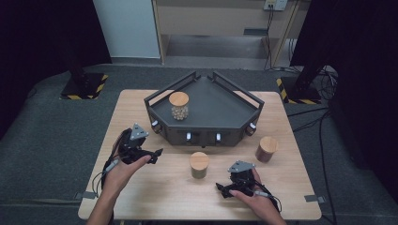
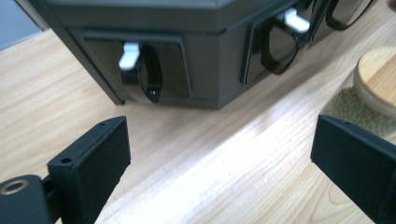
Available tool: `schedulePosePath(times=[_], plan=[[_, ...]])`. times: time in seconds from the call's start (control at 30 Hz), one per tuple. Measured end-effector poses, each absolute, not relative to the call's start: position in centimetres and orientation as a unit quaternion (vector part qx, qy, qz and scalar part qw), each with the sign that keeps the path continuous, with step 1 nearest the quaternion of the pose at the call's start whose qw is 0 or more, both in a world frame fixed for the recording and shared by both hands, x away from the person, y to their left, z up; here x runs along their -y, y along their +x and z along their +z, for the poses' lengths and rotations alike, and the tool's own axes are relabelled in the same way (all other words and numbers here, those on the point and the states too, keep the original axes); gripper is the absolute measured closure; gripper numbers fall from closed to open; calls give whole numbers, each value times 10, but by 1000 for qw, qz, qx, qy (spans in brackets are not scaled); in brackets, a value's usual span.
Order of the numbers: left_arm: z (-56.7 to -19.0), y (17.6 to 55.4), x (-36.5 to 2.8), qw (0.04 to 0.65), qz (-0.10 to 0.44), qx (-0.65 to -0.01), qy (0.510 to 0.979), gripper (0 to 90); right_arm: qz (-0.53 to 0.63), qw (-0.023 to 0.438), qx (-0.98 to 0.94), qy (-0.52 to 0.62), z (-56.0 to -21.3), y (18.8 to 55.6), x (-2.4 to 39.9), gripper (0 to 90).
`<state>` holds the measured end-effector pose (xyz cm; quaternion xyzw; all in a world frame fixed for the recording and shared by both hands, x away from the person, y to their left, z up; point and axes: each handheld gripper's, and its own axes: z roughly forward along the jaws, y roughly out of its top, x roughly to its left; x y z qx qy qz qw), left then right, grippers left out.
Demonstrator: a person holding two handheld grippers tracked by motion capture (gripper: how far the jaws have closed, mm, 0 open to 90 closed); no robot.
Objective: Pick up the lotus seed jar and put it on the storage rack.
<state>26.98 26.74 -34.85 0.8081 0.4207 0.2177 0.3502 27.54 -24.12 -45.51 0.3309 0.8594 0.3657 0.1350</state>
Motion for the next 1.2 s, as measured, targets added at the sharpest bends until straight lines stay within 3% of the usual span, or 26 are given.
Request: schedulePosePath(times=[1.2], plan=[[-444, 231, -285, 313, 182, -476, 801, 36, 366, 135, -859, 331, -455, 275, 241, 11]])
